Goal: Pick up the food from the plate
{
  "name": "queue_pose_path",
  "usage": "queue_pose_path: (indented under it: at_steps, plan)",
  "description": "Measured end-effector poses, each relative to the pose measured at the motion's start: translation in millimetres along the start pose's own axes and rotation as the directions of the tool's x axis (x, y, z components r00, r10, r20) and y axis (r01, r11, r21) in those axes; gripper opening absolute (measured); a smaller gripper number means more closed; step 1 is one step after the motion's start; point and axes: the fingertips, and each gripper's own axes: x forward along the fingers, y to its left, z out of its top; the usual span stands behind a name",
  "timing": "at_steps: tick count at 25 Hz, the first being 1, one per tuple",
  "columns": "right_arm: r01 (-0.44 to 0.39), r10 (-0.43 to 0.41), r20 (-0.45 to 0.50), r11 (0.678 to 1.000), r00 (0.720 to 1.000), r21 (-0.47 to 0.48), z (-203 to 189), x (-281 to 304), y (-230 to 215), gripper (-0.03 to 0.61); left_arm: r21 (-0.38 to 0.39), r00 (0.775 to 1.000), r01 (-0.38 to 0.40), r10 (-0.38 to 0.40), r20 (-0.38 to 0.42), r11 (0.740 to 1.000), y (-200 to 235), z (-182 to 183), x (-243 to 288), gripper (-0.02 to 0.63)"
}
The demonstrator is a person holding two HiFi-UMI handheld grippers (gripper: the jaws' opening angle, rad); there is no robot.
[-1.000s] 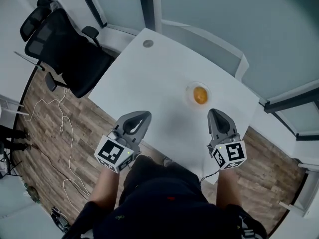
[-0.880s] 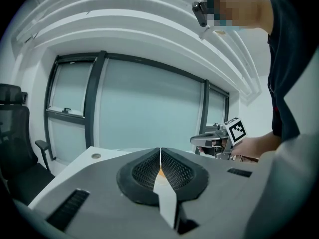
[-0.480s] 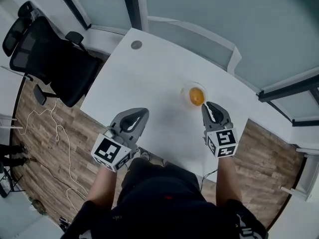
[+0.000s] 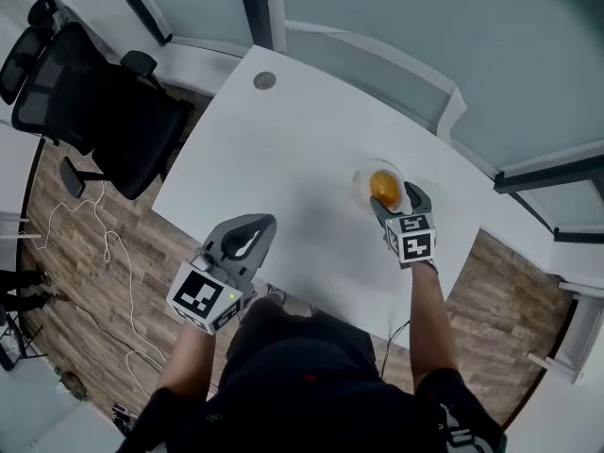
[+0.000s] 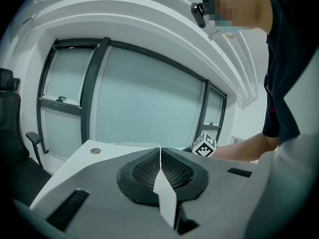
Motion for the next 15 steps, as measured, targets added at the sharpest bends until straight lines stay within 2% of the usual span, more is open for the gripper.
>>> queue_pose_path:
  at_steps: [8,15]
  plan:
    - [0.017,-0.01,-0.163,0.999,0.987,0.04,-35.7,50.2,-16.9,0.356,-0.024,0.999,-0.027,0.026,-0.021,0.999,10.9,-13.2,-3.6,0.023]
    - [0.063,-0.057,-0.119,0.997,0.991,0.047,-22.3,40.8,-13.6,0.351,-0.024,0.999,-0.031,0.031,-0.011,0.999,11.2,-11.2,-13.3,0.023]
